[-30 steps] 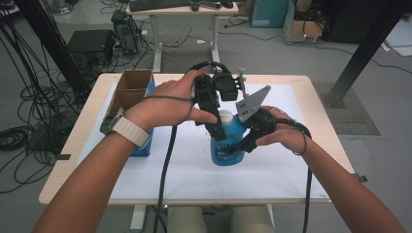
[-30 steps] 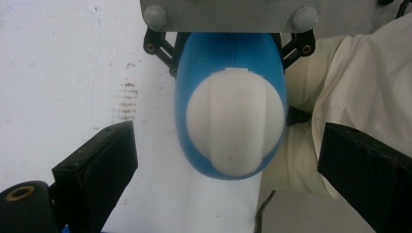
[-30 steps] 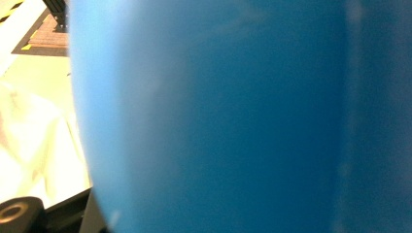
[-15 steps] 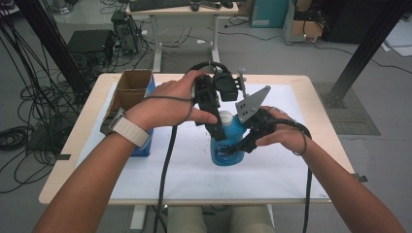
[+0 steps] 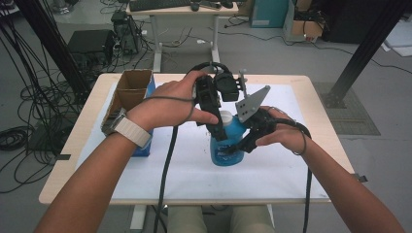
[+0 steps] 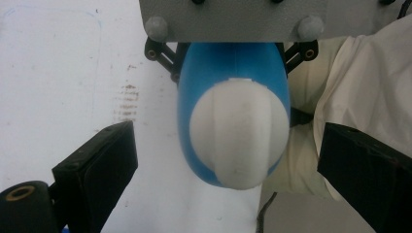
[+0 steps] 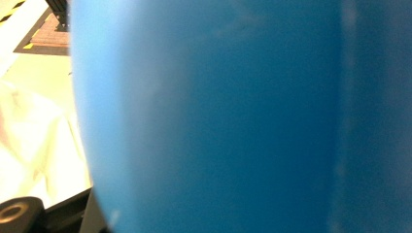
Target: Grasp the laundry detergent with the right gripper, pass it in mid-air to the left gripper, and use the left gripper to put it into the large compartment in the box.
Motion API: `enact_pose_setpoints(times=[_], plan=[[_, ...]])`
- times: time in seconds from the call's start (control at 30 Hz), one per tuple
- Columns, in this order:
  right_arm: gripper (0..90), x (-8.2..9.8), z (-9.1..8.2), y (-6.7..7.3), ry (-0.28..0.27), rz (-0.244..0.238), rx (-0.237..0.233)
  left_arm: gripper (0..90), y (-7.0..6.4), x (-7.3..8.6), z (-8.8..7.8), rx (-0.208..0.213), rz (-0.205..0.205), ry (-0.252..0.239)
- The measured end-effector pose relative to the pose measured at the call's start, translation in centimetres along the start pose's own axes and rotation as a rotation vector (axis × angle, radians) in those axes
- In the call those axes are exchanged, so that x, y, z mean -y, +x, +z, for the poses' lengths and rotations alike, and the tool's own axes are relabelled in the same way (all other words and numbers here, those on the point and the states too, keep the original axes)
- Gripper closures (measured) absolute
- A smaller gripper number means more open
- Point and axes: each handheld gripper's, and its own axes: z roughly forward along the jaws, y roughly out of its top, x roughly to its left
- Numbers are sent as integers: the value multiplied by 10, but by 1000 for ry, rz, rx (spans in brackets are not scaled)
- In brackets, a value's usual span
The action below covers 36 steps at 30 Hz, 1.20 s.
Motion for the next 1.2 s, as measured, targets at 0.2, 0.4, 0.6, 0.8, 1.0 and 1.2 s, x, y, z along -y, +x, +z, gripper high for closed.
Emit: enact_pose_setpoints(times=[0.2, 0.4, 0.6, 0.8, 1.0, 1.2], plan=[[428, -2, -1, 3, 7, 18, 2, 77, 0, -3, 3, 1, -5, -6], [428, -6, -2, 5, -7, -5, 2, 108, 0, -7, 8, 9, 22, 11], [427, -6, -2, 6, -13, -6, 18, 127, -1, -10, 13, 22, 32, 20], [428, -6, -3, 9, -4, 25, 34, 164, -1, -13, 19, 34, 43, 31], [428, -7, -3, 9, -18, 3, 20, 211, -4, -13, 23, 46, 13, 5], [428, -7, -4, 12, 9, 34, 0, 362, -5, -13, 23, 55, 57, 23]])
